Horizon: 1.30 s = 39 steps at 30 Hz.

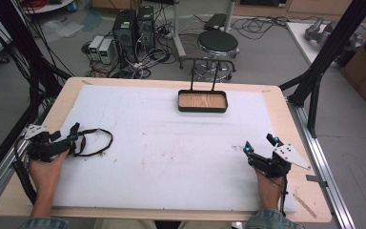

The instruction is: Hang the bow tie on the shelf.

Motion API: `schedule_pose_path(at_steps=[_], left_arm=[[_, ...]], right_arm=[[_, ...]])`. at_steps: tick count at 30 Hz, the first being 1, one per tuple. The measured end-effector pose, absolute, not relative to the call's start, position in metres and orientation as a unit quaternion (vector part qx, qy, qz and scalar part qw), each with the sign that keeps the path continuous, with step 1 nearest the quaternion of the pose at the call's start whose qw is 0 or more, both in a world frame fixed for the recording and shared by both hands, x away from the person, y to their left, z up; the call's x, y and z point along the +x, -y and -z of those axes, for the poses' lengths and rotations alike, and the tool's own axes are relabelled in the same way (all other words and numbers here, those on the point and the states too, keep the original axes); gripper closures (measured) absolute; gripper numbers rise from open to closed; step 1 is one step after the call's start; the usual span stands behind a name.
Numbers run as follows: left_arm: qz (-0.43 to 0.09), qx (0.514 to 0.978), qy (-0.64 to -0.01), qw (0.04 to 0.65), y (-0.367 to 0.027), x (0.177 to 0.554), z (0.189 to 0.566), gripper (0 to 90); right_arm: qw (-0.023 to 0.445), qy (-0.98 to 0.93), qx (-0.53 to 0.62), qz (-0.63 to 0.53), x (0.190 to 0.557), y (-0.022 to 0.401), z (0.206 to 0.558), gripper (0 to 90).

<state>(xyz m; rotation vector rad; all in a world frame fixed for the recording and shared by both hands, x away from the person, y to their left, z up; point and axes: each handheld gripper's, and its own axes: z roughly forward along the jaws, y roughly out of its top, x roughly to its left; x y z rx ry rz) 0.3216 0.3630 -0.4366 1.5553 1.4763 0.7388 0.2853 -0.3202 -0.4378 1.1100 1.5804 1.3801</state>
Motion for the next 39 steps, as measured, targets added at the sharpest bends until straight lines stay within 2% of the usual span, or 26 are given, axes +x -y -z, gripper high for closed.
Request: schedule_pose_path(at_steps=[22,29,31,39], left_arm=[[-0.269,0.644,-0.604,0.383,-0.3593,0.3295,0.4453,58.4],[-0.261,0.643,-0.615,0.375,-0.3606,0.3298,0.4466,66.8],[-0.263,0.644,-0.614,0.373,-0.3612,0.3288,0.4459,73.1],[-0.276,0.63,-0.605,0.402,-0.3598,0.3223,0.4377,75.9]], right_arm=[[0.373,-0.619,0.433,-0.539,0.2854,0.3199,0.4379,12.5],[0.373,-0.618,0.433,-0.539,0.2857,0.3201,0.438,12.5],[0.374,-0.619,0.432,-0.539,0.2858,0.3202,0.438,12.5],[0.374,-0.618,0.433,-0.539,0.2857,0.3201,0.438,12.5]])
